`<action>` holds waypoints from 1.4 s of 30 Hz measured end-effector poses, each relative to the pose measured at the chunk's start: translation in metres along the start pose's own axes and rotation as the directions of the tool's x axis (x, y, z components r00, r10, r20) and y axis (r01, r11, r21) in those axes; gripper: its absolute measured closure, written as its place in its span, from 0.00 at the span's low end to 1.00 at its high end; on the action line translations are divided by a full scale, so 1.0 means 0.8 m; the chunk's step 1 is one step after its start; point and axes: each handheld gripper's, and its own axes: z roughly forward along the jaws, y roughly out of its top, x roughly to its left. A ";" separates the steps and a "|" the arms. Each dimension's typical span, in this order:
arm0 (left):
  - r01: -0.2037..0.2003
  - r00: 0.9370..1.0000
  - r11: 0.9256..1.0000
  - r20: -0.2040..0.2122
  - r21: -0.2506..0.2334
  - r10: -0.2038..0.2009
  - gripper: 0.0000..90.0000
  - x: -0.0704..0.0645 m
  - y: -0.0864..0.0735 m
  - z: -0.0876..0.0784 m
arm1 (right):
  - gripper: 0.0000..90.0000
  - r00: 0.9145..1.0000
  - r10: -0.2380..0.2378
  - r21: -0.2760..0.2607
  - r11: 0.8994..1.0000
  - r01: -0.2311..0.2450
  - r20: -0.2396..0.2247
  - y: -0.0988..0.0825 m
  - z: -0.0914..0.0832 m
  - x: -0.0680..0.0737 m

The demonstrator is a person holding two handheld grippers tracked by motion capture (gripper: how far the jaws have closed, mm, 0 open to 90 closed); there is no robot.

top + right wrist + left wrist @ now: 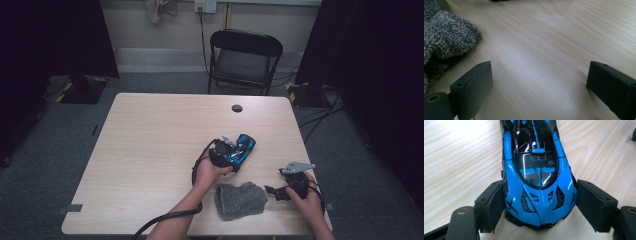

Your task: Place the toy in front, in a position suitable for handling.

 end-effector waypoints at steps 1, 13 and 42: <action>-0.001 1.000 1.000 0.000 0.002 0.001 0.28 0.000 0.000 0.000 | 0.07 1.000 -0.001 0.000 1.000 0.001 0.000 0.000 0.000 0.000; 0.011 1.000 1.000 -0.027 -0.023 -0.012 0.21 -0.003 0.002 0.004 | 0.07 1.000 0.000 0.000 1.000 0.000 0.000 0.000 0.000 0.000; 0.040 0.994 0.996 -0.093 -0.076 -0.047 0.22 -0.011 0.022 0.040 | 0.07 1.000 -0.001 0.000 1.000 0.001 0.000 0.000 0.000 0.000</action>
